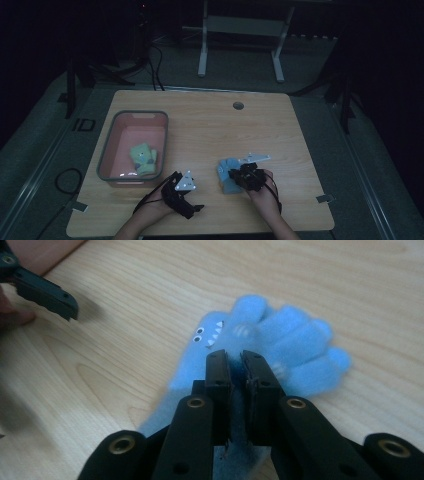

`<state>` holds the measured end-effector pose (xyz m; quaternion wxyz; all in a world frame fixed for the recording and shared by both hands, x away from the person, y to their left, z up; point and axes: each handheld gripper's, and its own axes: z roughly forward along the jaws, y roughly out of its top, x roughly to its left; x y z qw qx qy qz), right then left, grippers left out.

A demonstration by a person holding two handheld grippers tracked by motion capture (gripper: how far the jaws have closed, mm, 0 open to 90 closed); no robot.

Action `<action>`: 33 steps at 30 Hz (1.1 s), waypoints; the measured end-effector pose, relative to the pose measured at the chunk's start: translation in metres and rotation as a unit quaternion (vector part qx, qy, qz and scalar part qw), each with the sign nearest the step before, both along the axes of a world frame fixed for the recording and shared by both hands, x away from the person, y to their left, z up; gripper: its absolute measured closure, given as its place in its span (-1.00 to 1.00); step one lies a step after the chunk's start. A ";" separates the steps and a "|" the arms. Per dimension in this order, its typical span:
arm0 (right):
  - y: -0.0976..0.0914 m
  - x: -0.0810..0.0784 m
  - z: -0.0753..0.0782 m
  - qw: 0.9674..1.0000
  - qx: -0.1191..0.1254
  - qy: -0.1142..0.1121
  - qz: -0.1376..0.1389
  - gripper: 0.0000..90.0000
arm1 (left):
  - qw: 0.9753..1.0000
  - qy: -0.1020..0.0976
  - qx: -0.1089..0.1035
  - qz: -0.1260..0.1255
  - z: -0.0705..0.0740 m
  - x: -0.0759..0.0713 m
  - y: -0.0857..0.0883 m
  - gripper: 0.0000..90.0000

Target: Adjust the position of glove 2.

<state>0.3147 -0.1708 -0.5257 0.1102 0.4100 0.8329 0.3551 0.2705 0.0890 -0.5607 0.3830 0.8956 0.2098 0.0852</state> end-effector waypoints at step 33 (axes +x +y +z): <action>-0.021 0.014 0.007 0.997 0.018 -0.030 0.071 -0.67 | 1.000 0.016 -0.001 0.008 0.015 -0.005 -0.014 -0.90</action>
